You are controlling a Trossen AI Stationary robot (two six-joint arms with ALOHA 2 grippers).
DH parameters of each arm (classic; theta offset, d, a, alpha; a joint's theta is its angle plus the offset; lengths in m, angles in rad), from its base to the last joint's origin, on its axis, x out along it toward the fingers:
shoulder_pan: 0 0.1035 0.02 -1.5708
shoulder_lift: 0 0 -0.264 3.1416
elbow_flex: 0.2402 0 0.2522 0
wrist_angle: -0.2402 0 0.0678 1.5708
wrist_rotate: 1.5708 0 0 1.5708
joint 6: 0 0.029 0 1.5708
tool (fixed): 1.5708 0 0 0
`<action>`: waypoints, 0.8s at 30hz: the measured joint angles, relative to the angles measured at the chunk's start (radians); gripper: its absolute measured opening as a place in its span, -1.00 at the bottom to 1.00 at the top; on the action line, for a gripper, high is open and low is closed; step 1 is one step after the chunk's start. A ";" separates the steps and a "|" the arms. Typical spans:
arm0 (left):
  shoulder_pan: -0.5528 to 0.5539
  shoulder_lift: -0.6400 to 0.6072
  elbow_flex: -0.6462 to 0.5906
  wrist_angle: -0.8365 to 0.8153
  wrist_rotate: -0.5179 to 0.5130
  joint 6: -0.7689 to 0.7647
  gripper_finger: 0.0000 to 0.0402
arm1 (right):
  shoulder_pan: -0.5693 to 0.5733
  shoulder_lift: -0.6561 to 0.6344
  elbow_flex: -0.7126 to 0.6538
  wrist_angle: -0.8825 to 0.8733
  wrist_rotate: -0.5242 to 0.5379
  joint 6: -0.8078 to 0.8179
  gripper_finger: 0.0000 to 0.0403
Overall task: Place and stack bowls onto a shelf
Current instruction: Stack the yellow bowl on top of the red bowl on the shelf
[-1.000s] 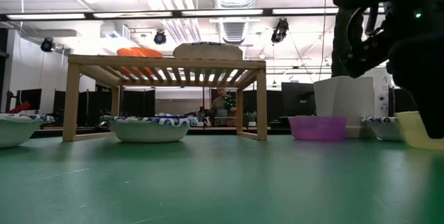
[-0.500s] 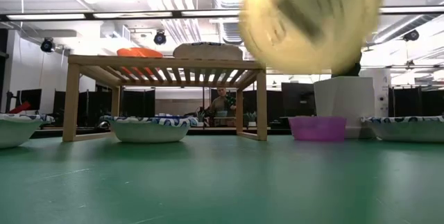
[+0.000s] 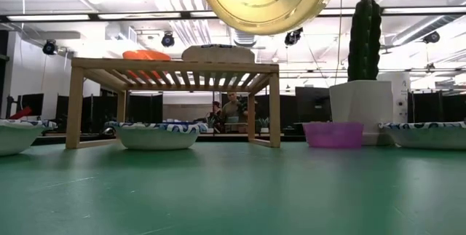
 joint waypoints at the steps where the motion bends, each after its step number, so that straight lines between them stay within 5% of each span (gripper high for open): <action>1: 0.004 0.008 0.000 0.004 0.000 0.000 -0.02 | 0.000 0.000 0.000 0.000 -0.002 -0.001 -0.96; 10: 0.020 0.044 0.000 0.027 0.038 0.022 -0.29 | 0.000 0.000 0.000 -0.004 -0.006 -0.009 -0.96; 19: 0.021 0.068 -0.001 0.058 0.068 0.051 -0.93 | 0.000 0.001 -0.001 -0.009 0.008 -0.011 -0.94; 24: 0.025 0.068 -0.001 0.068 0.054 0.048 -0.97 | -0.005 0.000 0.000 0.010 0.069 -0.002 -0.79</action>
